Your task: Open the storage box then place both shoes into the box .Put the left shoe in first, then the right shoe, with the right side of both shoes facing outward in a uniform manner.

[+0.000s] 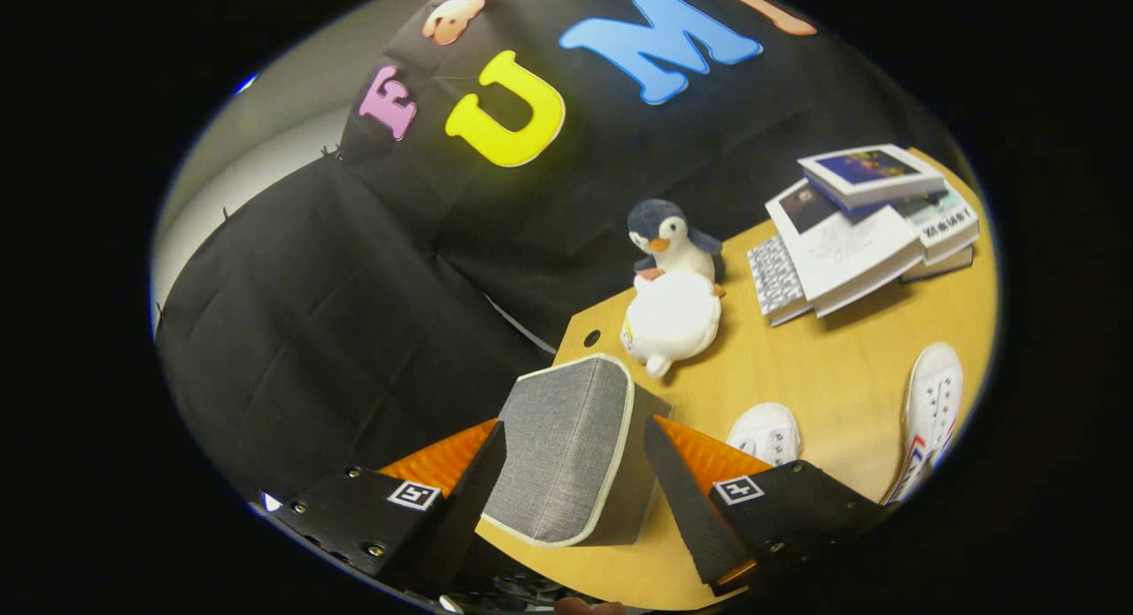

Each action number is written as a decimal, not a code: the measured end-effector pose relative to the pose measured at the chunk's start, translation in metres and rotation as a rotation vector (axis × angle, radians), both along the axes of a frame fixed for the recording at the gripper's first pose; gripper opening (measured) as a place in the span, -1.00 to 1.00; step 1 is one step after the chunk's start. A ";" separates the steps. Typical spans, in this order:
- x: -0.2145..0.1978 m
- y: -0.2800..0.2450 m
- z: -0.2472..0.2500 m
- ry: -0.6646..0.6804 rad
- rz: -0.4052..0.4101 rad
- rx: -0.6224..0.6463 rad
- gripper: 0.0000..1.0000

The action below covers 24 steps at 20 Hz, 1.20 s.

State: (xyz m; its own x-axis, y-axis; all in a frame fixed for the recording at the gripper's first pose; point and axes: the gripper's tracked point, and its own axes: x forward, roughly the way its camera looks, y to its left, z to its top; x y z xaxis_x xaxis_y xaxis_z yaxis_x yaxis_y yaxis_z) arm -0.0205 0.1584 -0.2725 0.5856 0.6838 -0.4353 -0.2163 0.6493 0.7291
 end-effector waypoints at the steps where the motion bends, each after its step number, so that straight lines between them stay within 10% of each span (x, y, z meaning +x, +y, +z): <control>1: -0.002 0.008 -0.007 0.033 0.012 0.026 0.93; 14: -0.014 0.069 -0.098 0.306 0.153 0.238 0.93; 22: -0.008 0.075 -0.080 0.281 0.153 0.288 0.12; 24: -0.003 0.067 -0.064 0.295 0.130 0.319 -0.59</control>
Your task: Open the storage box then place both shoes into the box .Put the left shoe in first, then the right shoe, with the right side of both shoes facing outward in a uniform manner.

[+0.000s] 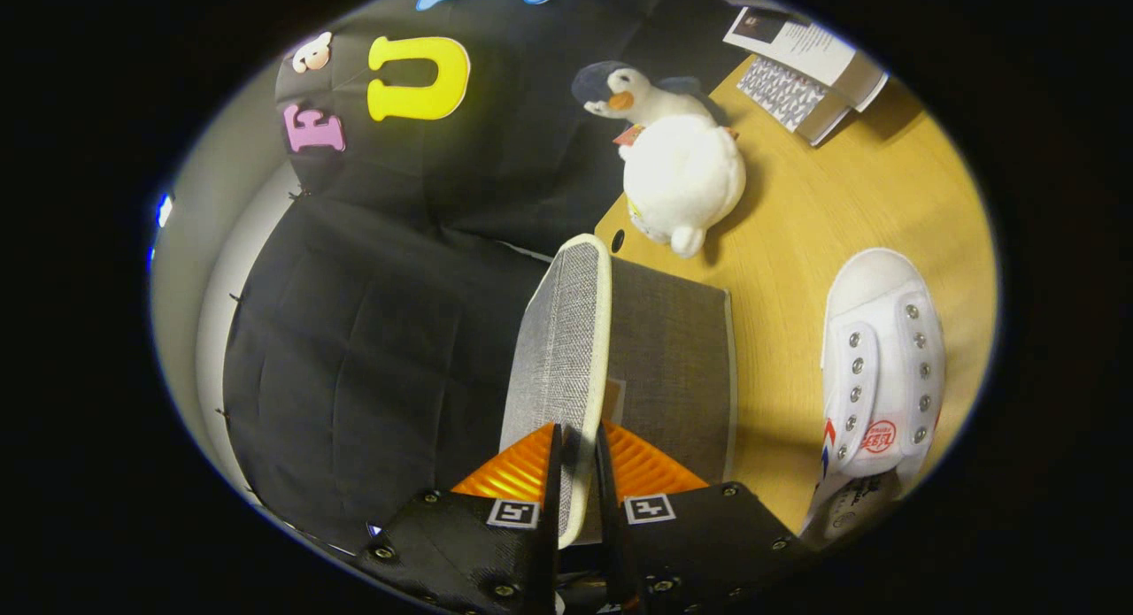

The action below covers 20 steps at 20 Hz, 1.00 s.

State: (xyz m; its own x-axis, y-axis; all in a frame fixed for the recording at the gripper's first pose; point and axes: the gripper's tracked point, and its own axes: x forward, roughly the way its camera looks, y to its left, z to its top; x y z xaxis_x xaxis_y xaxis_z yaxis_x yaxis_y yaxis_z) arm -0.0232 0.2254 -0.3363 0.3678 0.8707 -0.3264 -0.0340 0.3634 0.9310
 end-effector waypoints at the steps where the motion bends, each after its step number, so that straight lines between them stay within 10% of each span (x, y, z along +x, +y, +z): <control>1: 0.000 0.001 0.005 -0.003 0.007 0.005 -0.60; 15: -0.014 0.032 -0.003 0.020 0.153 -0.102 -0.60; 20: -0.012 0.046 0.055 -0.008 0.180 -0.016 -0.91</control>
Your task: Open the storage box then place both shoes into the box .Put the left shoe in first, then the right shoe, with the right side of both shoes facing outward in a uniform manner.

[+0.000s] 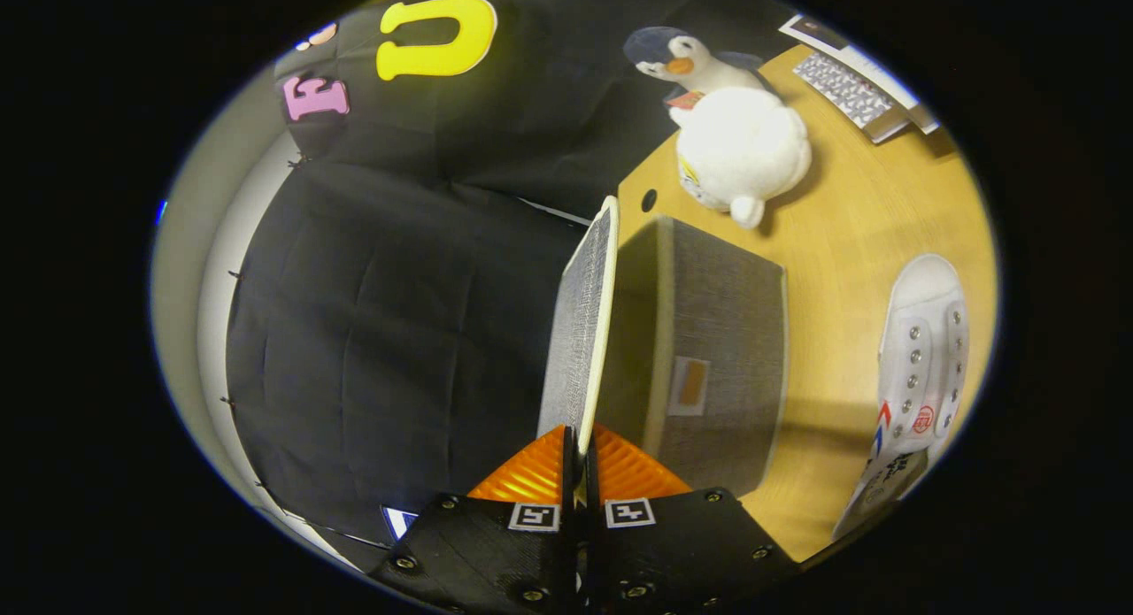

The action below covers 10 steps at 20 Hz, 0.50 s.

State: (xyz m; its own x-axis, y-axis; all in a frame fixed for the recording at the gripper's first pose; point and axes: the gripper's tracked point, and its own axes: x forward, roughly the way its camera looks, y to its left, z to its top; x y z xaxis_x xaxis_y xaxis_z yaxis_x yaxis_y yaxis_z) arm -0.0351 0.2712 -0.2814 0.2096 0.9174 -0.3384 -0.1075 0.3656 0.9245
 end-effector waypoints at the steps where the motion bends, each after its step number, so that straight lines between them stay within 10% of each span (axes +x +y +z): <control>1: 0.000 0.007 0.013 -0.022 0.015 0.002 -0.91; 10: 0.001 0.108 0.088 -0.207 0.134 -0.087 -0.80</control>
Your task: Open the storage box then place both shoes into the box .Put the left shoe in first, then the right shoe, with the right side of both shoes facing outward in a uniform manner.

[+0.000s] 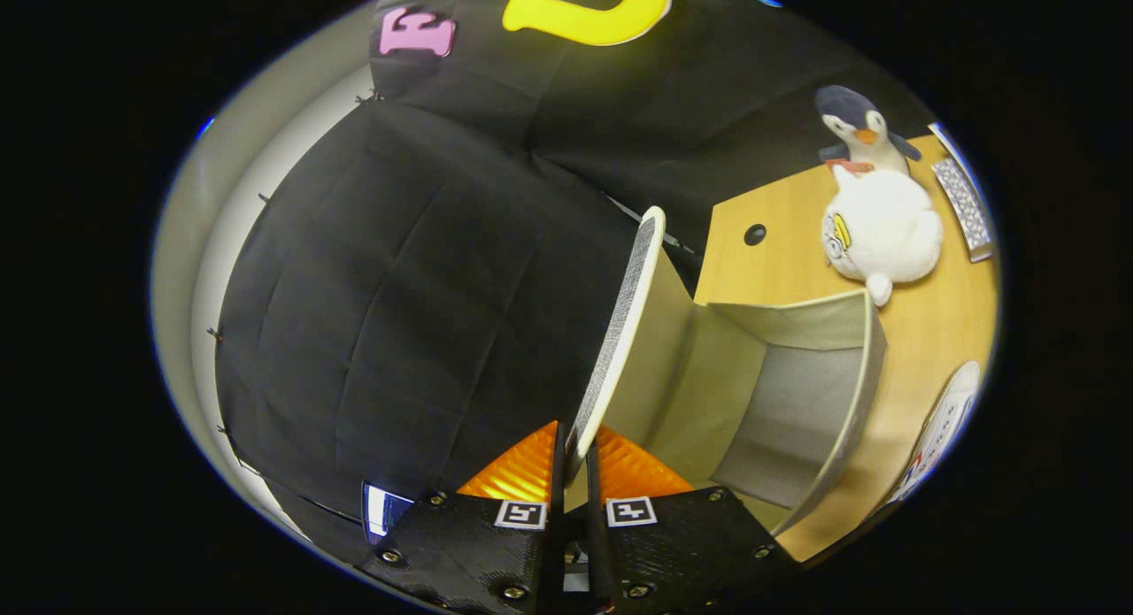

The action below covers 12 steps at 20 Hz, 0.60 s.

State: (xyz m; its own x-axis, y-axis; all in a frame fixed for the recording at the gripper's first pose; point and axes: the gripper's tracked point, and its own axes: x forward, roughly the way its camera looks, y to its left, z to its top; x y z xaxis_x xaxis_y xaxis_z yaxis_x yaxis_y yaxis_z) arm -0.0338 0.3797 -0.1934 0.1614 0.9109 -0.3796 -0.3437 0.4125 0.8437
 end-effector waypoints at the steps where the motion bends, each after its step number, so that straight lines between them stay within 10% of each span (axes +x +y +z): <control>1: -0.001 0.018 0.001 -0.003 0.005 -0.019 -0.79; 12: -0.022 0.167 -0.035 -0.091 0.110 -0.193 -0.49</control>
